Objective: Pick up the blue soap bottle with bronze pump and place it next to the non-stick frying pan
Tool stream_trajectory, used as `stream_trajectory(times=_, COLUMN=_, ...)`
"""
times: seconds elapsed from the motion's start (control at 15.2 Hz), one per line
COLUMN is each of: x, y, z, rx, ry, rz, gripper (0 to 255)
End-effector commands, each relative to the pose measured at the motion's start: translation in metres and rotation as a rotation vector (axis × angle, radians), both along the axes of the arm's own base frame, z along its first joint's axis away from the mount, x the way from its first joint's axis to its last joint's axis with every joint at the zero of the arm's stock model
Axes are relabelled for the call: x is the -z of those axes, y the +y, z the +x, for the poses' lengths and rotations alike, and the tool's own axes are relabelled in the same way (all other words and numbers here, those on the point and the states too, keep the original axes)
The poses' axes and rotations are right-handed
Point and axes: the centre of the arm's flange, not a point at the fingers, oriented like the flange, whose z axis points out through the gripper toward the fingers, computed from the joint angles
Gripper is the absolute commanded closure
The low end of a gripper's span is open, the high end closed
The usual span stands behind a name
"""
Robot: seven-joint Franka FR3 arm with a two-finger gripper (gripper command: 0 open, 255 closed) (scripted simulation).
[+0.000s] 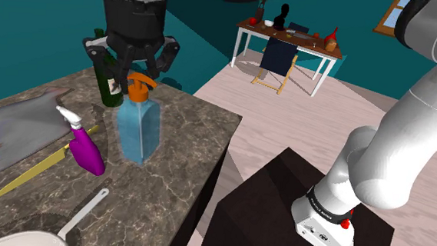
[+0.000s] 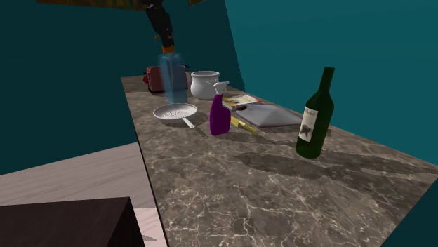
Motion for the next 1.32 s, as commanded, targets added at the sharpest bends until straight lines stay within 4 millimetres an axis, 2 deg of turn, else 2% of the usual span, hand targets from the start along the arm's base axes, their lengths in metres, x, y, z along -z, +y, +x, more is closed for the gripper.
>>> stream_trajectory(times=0.0, x=0.01, y=0.0, z=-0.001, rx=0.0, ry=-0.001, rz=0.001, gripper=255)
stream_trajectory(times=1.25, x=0.11, y=0.0, z=-0.001, rx=0.0, ry=-0.001, rz=0.001, gripper=255)
